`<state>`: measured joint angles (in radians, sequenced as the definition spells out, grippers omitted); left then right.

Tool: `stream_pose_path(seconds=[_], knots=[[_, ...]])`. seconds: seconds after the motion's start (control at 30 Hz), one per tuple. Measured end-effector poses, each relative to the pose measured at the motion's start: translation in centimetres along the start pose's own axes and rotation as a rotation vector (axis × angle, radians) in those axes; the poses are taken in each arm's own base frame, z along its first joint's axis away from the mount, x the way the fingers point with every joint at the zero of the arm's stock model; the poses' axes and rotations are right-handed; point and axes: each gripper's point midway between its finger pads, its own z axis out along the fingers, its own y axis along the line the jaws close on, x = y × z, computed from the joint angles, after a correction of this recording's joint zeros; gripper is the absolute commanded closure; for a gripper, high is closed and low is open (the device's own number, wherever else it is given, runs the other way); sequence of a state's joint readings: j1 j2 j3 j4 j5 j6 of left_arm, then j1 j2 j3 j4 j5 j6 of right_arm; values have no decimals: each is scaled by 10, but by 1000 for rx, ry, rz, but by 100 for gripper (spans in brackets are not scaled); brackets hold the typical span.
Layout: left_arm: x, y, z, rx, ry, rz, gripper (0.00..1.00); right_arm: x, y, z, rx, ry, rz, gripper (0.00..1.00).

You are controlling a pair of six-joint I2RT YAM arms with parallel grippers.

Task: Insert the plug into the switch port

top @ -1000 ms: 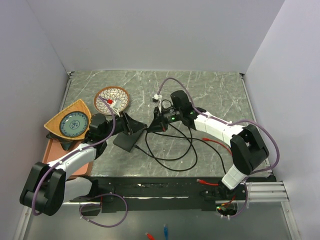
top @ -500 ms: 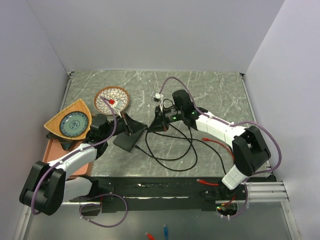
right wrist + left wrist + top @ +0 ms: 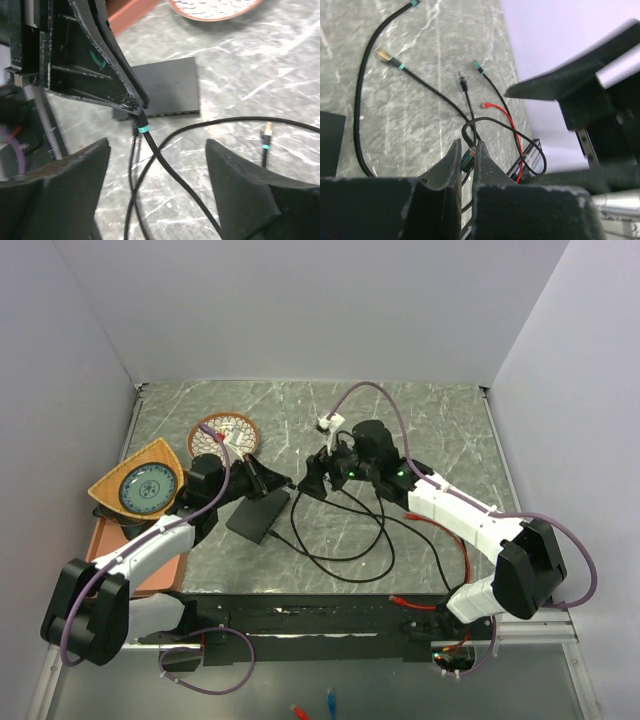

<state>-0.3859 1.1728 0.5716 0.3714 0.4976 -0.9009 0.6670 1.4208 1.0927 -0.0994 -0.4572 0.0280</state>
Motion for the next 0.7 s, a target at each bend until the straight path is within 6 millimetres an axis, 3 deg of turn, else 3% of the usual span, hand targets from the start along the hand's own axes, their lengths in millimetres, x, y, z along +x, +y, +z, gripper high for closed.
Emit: stream_pose_path(seconds=[0.23,0.3,0.33,0.5,0.7], knots=[[10,21,8,-82,40,-115,99,11,11,15,145,38,-126,7],[10,21,8,-86,40,-126,99,17,14,20,166,55,-161,13],[10,21,8,-87,40,-131,99,21,15,23,176,66,-176,21],[10,22,8,-92,39,-139,99,34,10,32,225,110,-221,25],[10,22,8,-91,40,-140,99,32,6,33,251,104,-244,40]])
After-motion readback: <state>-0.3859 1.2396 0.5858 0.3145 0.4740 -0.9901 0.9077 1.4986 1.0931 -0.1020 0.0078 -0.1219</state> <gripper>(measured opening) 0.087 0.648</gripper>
